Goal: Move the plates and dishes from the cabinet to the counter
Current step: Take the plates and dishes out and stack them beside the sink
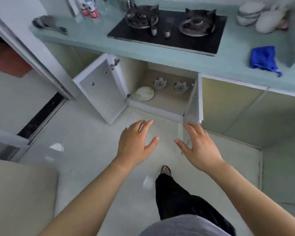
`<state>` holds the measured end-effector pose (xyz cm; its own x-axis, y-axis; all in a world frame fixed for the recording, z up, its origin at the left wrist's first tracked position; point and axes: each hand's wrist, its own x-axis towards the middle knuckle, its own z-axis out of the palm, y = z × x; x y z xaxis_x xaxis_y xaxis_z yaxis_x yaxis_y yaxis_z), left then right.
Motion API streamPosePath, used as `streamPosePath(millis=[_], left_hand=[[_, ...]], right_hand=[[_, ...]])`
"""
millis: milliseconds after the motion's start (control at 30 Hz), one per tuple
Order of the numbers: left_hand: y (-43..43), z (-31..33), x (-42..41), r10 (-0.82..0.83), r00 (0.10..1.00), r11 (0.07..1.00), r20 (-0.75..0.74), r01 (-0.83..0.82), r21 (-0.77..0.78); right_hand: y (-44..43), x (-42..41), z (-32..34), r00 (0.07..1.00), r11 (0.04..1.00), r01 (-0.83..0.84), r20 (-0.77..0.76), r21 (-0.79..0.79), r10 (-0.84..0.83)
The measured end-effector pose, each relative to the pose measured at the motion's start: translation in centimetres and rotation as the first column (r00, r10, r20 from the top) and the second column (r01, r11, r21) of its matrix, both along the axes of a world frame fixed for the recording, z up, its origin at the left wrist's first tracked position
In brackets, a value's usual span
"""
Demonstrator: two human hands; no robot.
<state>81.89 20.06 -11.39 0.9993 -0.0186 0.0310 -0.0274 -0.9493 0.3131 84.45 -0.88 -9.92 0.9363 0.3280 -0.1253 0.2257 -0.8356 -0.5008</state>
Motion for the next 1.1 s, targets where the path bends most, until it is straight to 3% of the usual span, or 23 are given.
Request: streamPosePath(millis=[200, 367, 667, 900, 1100], left_hand=[[8.0, -1.0, 11.0, 0.153, 0.986, 0.988, -0.071, -0.151, 0.032], [14.0, -2.8, 18.5, 0.215, 0.969, 0.976, -0.122, -0.211, 0.046], [23.9, -11.1, 34.6, 0.154, 0.967, 0.988, -0.201, -0.149, 0.040], [29.5, -25.4, 45.8, 0.115, 0.964, 0.992, -0.239, -0.102, 0.069], [32.1, -43.8, 54.1, 0.111, 0.975, 0.993, -0.190, -0.104, 0.046]], right_hand=[[8.9, 15.0, -1.3, 0.988, 0.992, -0.122, -0.089, 0.045, 0.126], [14.6, 24.2, -2.5, 0.972, 0.978, -0.207, -0.115, -0.012, 0.204], [23.4, 37.2, -10.9, 0.968, 0.974, -0.142, -0.229, -0.176, 0.100], [30.4, 48.0, -24.4, 0.983, 0.997, 0.076, -0.164, -0.033, -0.081], [33.2, 56.8, -44.7, 0.987, 0.994, 0.106, -0.122, 0.011, -0.104]])
